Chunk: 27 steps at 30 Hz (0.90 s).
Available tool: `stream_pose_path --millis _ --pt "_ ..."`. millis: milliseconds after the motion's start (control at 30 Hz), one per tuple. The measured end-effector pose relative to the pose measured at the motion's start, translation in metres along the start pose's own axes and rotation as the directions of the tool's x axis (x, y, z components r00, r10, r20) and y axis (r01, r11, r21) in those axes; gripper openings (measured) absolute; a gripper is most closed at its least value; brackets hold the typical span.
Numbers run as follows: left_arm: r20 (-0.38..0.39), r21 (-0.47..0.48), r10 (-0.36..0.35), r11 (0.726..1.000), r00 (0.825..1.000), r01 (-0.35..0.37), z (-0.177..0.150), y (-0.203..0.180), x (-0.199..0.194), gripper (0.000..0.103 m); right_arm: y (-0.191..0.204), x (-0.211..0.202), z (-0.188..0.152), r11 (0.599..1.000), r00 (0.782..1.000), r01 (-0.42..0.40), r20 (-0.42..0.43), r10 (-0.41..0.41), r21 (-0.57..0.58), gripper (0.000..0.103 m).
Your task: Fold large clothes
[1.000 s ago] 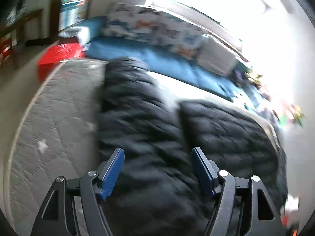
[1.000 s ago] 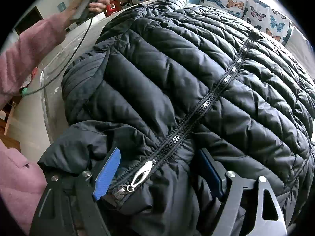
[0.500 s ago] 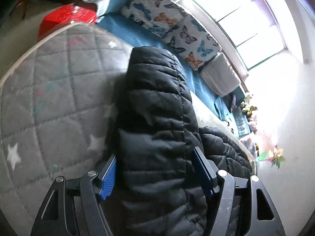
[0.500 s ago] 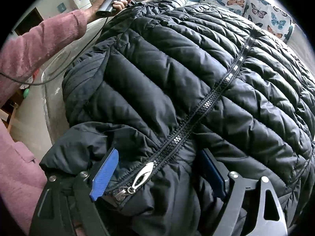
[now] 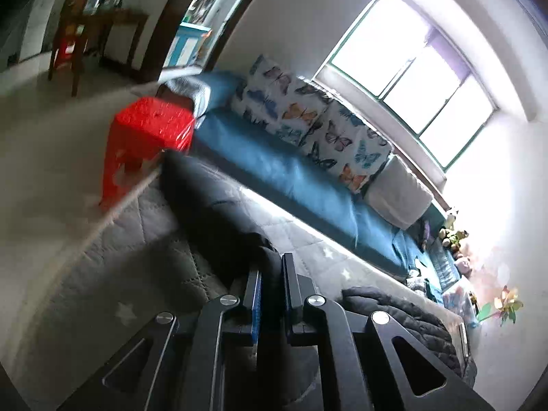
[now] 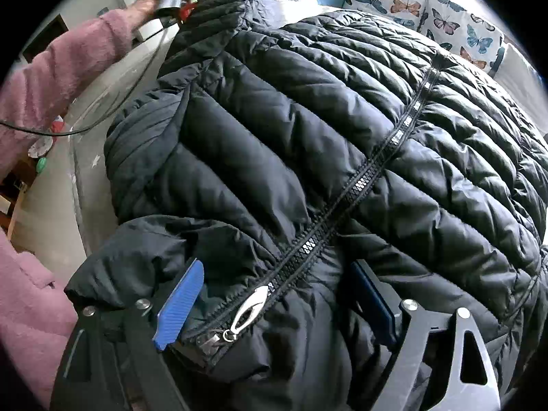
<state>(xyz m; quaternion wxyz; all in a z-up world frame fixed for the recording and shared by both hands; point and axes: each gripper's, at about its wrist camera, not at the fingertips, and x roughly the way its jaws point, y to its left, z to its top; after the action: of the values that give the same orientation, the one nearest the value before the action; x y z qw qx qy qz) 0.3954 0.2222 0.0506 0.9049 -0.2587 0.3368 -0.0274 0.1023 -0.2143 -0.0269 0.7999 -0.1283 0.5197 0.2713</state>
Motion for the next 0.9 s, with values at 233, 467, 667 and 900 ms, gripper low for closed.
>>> stream_pose_path --millis 233,467,667,900 --pt "-0.113 -0.085 -0.014 0.996 0.993 0.004 -0.013 0.021 -0.010 0.021 0.003 -0.001 -0.001 1.000 1.000 0.016 0.013 -0.016 -0.007 0.096" --pt "-0.161 -0.399 -0.193 0.910 0.968 0.116 -0.033 0.088 -0.002 0.065 0.000 -0.002 -0.002 1.000 1.000 0.012 0.014 -0.012 -0.003 0.096" --pt "-0.146 -0.492 -0.254 0.857 0.956 0.153 -0.026 0.115 0.011 0.078 -0.003 -0.002 0.001 1.000 1.000 0.009 0.005 -0.009 -0.002 0.097" --pt "-0.282 -0.459 -0.157 0.888 0.947 0.011 -0.023 0.106 0.053 0.056 -0.005 0.000 0.007 1.000 1.000 0.005 -0.005 -0.005 0.007 0.099"
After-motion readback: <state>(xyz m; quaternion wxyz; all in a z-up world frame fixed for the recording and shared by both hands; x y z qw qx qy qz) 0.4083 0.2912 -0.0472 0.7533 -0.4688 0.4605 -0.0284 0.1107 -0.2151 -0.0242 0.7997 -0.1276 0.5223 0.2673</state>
